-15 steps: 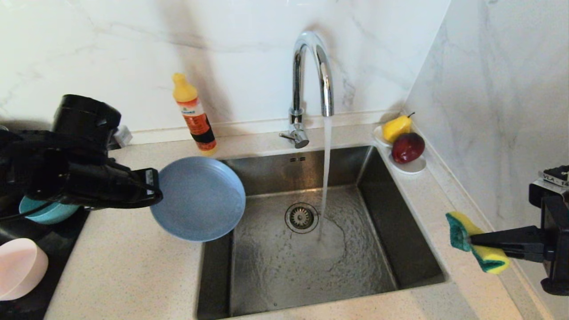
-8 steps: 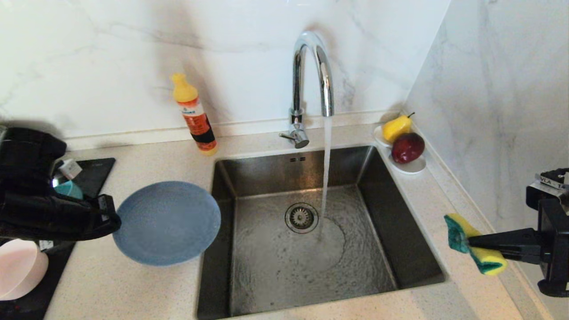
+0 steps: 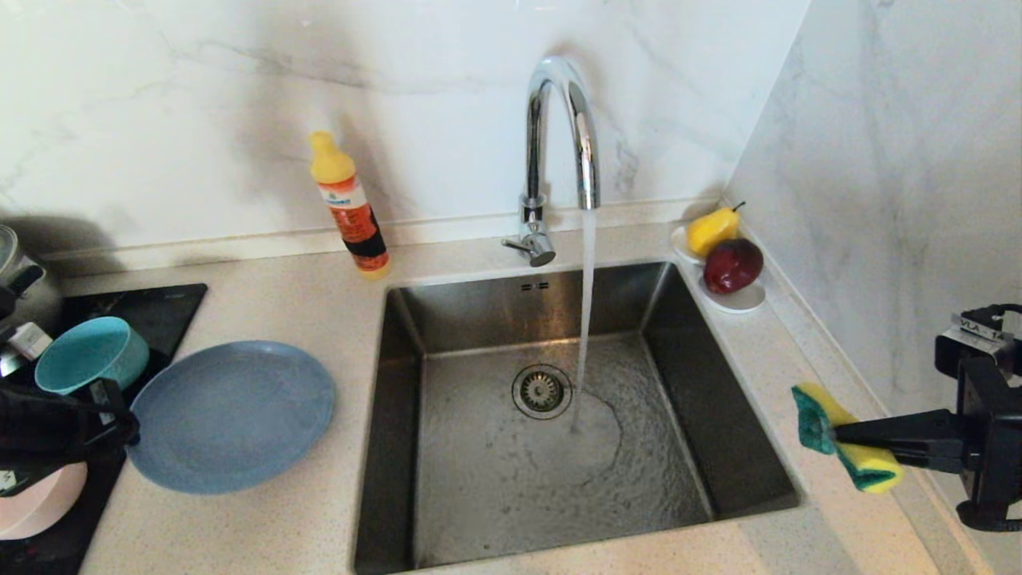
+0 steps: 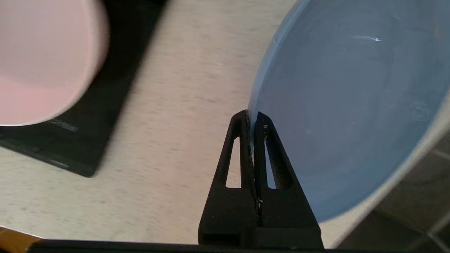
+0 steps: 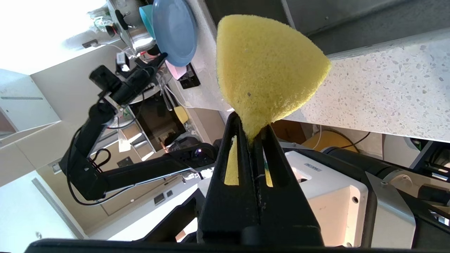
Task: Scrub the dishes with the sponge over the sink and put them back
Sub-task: Place the plate on the table, then put down the sponge
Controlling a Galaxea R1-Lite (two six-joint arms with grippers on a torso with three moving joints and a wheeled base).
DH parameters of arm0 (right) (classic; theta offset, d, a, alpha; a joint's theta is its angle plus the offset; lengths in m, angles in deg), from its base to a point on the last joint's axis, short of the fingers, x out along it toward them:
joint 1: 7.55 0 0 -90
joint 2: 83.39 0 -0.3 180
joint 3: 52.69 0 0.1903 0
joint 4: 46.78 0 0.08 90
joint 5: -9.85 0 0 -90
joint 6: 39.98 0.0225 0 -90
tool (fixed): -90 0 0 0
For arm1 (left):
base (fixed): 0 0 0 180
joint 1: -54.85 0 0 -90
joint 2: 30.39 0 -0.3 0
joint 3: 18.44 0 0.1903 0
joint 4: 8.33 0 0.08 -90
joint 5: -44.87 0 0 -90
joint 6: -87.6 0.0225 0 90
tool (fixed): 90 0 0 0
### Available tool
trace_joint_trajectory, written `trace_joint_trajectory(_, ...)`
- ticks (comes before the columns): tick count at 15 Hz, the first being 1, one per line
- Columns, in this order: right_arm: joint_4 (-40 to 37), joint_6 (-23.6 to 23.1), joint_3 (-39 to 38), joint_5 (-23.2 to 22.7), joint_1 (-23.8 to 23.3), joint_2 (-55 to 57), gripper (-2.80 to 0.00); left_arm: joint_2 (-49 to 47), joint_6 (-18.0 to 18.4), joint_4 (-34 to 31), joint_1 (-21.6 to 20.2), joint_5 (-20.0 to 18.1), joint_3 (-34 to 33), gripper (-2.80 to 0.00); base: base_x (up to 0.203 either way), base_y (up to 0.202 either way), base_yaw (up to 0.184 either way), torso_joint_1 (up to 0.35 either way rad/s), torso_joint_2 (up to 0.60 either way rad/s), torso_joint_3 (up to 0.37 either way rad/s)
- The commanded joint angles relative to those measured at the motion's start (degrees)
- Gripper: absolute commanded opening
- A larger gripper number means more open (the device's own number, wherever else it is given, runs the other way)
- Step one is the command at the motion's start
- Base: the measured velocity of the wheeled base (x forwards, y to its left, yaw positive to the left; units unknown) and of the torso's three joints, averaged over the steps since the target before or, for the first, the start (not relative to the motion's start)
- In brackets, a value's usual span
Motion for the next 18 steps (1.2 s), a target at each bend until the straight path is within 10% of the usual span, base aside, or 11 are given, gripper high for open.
trace_joint_trajectory(1, 0.38, 0.16, -0.31, -0.33, -0.09, 0.52, -2.8, -0.5, 3.45, 0.53, -3.22, -0.21, -2.71, -2.8, 0.0, 0.0, 0.0, 0.0, 0.0, 0.0)
trace_joint_trajectory(4, 0.46, 0.16, -0.38, -0.33, -0.02, 0.95, -2.8, -1.21, 4.36, 0.57, -4.96, -1.29, -2.95, -2.8, 0.0, 0.0, 0.0, 0.0, 0.0, 0.0)
trace_joint_trajectory(5, 0.46, 0.16, -0.38, -0.33, -0.02, 1.23, -2.8, -1.24, 5.02, 0.61, -4.96, -1.42, -3.35, 0.0, 0.0, 0.0, 0.0, 0.0, 0.0, 0.0)
trace_joint_trajectory(13, 0.85, 0.16, -0.29, -0.33, -0.02, 1.24, -2.8, 1.45, 6.94, 12.75, -4.15, -5.33, -0.8, 0.0, 0.0, 0.0, 0.0, 0.0, 0.0, 0.0)
trace_joint_trajectory(18, 0.98, 0.16, -0.11, -0.07, -0.02, 1.25, -2.8, 2.17, 11.4, 32.5, 12.33, -3.57, -0.03, 0.0, 0.0, 0.0, 0.0, 0.0, 0.0, 0.0)
